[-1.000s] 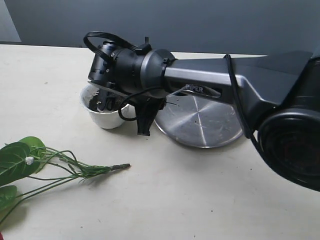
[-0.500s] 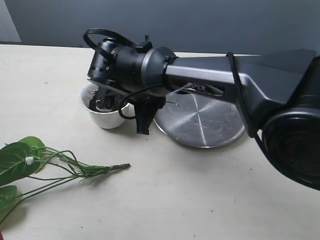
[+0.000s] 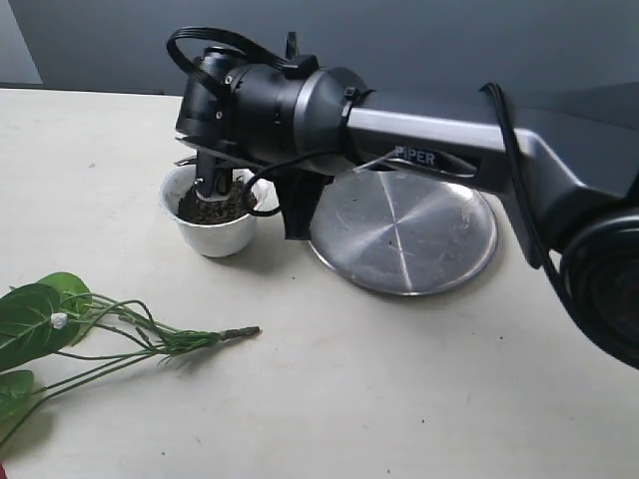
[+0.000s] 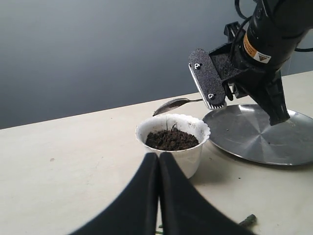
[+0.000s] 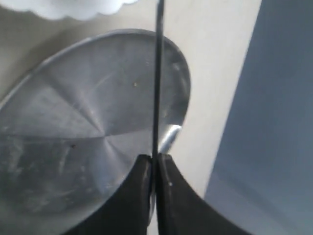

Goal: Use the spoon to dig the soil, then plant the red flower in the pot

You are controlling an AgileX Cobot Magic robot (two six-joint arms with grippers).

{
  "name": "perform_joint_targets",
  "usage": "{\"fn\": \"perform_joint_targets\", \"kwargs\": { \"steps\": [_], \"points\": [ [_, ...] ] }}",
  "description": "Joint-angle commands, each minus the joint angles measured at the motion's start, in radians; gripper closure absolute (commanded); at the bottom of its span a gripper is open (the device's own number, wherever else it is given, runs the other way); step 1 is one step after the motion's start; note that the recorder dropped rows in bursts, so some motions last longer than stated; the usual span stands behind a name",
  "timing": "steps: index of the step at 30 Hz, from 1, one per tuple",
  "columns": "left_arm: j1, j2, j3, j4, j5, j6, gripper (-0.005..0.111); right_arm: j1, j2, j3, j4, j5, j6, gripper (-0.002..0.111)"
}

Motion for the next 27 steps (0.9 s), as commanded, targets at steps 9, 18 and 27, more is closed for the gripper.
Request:
{"fn": "perform_joint_targets", "kwargs": {
  "steps": [9, 18, 27],
  "points": [
    [-0.007, -0.005, 0.002, 0.000, -0.013, -0.004, 0.106, 0.039, 0.026, -0.008, -0.266, 0.003, -0.050, 0.109],
    [-0.007, -0.005, 0.002, 0.000, -0.013, -0.004, 0.106, 0.090, 0.095, -0.008, -0.263, 0.003, -0.051, 0.109],
    [-0.007, -0.005, 0.002, 0.000, -0.013, -0.004, 0.106, 0.090, 0.098, -0.008, -0.258, 0.003, -0.051, 0.109]
  ]
}}
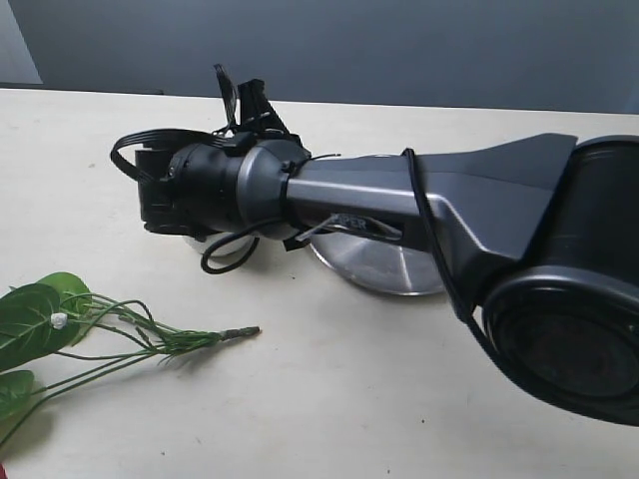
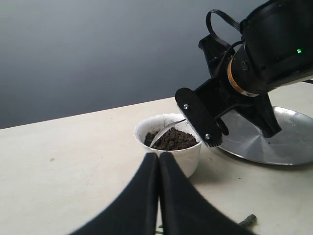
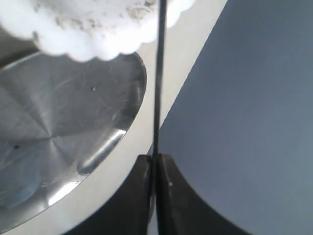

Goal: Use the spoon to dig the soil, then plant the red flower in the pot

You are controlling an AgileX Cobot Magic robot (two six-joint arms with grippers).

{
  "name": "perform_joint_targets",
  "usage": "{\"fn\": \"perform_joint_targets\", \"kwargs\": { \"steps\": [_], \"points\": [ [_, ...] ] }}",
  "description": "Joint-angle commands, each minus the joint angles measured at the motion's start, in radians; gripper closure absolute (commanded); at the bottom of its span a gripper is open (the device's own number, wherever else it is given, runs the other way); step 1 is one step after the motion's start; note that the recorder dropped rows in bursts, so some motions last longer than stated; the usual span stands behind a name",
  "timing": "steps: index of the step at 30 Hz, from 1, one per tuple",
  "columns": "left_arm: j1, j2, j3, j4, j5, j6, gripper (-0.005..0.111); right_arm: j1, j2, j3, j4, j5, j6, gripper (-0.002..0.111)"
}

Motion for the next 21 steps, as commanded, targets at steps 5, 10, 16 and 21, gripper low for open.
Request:
{"fn": "perform_joint_targets", "kwargs": {
  "steps": [5, 10, 16, 21],
  "points": [
    [-0.007, -0.005, 0.002, 0.000, -0.013, -0.004, 0.106, 0.003, -0.002, -0.007, -0.003, -0.008, 0.019, 0.109],
    [-0.007, -0.005, 0.002, 0.000, -0.013, -0.004, 0.106, 0.003, -0.010, -0.007, -0.014, -0.008, 0.041, 0.109],
    [-0.007, -0.005, 0.002, 0.000, -0.013, -0.004, 0.106, 0.003, -0.037, -0.007, -0.036, -0.008, 0.057, 0.109],
    [-0.007, -0.005, 0.002, 0.000, -0.013, -0.004, 0.106, -0.004, -0.042, -0.007, -0.028, -0.008, 0.062, 0.109]
  ]
}}
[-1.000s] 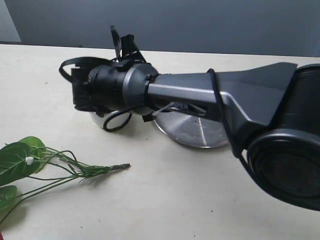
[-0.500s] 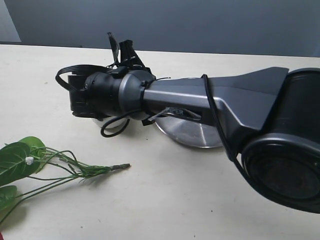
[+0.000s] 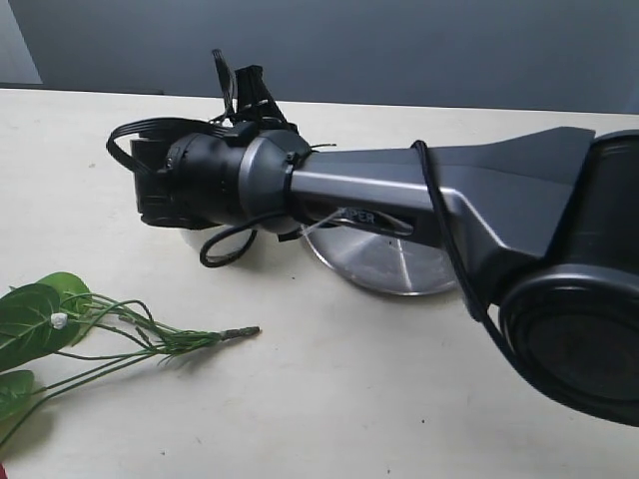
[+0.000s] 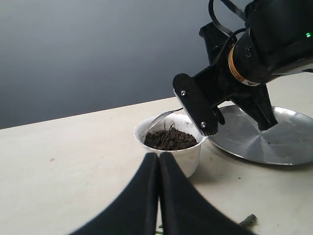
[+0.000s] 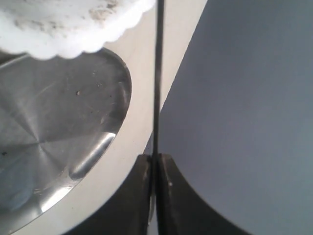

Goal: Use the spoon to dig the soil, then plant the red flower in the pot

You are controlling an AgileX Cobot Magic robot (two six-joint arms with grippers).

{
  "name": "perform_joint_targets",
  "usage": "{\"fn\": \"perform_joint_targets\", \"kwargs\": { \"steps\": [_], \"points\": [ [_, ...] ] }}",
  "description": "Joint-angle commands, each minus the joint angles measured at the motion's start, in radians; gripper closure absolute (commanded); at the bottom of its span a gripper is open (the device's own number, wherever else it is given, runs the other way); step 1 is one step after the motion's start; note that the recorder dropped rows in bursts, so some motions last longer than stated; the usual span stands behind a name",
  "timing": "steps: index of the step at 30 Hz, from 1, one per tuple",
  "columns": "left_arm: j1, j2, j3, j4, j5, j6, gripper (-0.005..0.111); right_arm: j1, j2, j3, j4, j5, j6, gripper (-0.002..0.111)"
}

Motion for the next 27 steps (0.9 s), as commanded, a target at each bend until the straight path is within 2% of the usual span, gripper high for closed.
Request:
{"fn": "perform_joint_targets", "kwargs": {
  "steps": [1, 11, 27],
  "points": [
    [-0.007, -0.005, 0.002, 0.000, -0.013, -0.004, 0.106, -0.010, -0.014, -0.007, -0.001, -0.003, 0.021, 0.109],
    [-0.007, -0.005, 0.002, 0.000, -0.013, -0.004, 0.106, -0.048, -0.012, -0.007, 0.053, -0.003, 0.031, 0.109],
    [-0.007, -0.005, 0.002, 0.000, -0.013, -0.004, 0.106, -0.046, 0.029, -0.007, 0.107, -0.003, 0.031, 0.109]
  ]
}}
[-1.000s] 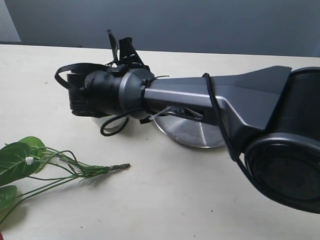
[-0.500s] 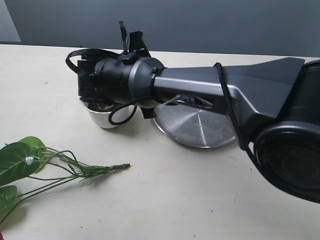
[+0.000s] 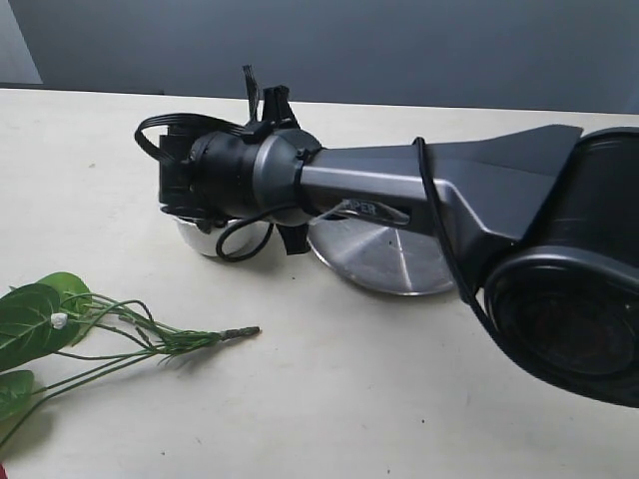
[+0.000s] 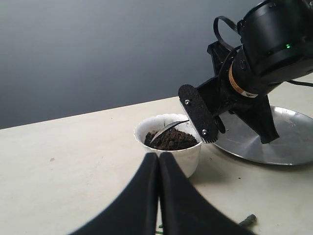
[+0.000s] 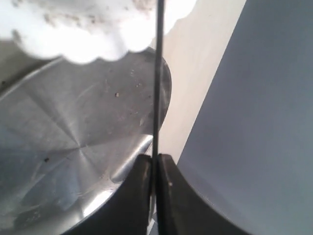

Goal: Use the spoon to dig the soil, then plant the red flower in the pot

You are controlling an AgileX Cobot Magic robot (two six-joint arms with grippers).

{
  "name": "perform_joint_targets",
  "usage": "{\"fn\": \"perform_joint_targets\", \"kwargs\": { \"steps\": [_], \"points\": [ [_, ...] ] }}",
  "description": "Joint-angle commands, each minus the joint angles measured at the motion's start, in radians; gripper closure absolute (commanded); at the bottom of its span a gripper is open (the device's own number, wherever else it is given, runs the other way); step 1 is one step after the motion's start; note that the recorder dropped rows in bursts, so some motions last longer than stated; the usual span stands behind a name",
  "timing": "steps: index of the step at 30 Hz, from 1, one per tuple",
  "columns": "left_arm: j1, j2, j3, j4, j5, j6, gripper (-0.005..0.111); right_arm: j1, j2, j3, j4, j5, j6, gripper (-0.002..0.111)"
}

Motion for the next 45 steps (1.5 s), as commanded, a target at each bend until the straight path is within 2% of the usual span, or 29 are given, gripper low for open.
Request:
{"fn": "perform_joint_targets", "kwargs": {
  "steps": [1, 7, 12, 29, 36, 41, 45],
  "points": [
    [-0.007, -0.005, 0.002, 0.000, -0.013, -0.004, 0.106, 0.004, 0.000, -0.007, 0.004, 0.003, 0.002, 0.109],
    [-0.007, -0.005, 0.002, 0.000, -0.013, -0.004, 0.106, 0.032, -0.015, -0.007, -0.021, 0.003, -0.004, 0.109],
    [-0.007, -0.005, 0.002, 0.000, -0.013, -0.004, 0.106, 0.012, -0.057, -0.007, -0.029, 0.003, -0.004, 0.109],
    [-0.007, -0.005, 0.002, 0.000, -0.013, -0.004, 0.106, -0.014, -0.035, -0.007, 0.124, 0.003, -0.002, 0.109],
    [-0.007, -0.005, 0.002, 0.000, -0.013, -0.004, 0.106, -0.018, -0.112, -0.007, 0.112, 0.003, 0.281, 0.109],
    [-0.007, -0.005, 0.002, 0.000, -0.013, -0.004, 0.106, -0.043, -0.192, -0.007, 0.132, 0.003, 0.370, 0.109],
    [-0.007, -0.005, 0.002, 0.000, -0.013, -0.004, 0.106, -0.111, -0.237, -0.007, 0.262, 0.003, 0.426, 0.109]
  ]
}}
